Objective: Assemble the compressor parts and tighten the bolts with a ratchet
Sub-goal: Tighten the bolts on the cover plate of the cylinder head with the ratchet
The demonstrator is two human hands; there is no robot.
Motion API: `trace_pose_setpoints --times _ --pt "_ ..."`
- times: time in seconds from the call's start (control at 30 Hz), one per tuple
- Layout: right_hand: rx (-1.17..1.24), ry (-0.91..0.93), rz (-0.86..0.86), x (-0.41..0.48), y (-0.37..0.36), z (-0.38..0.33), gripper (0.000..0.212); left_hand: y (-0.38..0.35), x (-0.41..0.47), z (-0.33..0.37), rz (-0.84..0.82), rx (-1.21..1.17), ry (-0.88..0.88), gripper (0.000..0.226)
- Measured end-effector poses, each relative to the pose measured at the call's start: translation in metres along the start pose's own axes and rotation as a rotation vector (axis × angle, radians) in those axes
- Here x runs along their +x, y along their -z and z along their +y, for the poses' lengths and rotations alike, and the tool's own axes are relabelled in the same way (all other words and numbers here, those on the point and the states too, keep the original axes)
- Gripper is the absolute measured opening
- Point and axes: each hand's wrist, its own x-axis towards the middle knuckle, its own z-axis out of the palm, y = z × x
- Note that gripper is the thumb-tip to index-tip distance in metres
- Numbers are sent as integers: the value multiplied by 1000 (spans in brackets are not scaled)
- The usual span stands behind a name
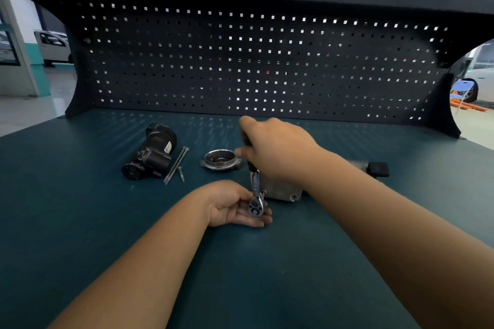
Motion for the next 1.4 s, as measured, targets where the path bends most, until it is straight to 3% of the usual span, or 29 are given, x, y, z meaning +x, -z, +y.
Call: trace_pose_setpoints --times 0.17,0.37,0.57,0.7,0.9,1.07,1.23,1.4 --pt "247 -162 60 -36 1 35 30 -1 0 0 -36 20 9 26" --pt "536 -303 299 -83 -26 51 20 -1 2 1 -38 46 26 18" --pt "640 -362 411 -93 -40 50 16 -1 3 0 -46 40 30 18" --pt "528 -341 315 -77 -25 45 19 -1 3 1 -41 43 19 23" --pt "193 -60 88 -27 -3 1 25 -3 1 0 -3 8 -8 30" --pt "5 66 -38 7 -7 -24 21 -3 -1 1 -16 17 -22 31" --pt "117 23 -42 10 -6 -13 22 -1 1 1 -21 15 -17 31" --pt "352 -89 99 -26 -4 16 20 0 0 1 -56 18 2 28"
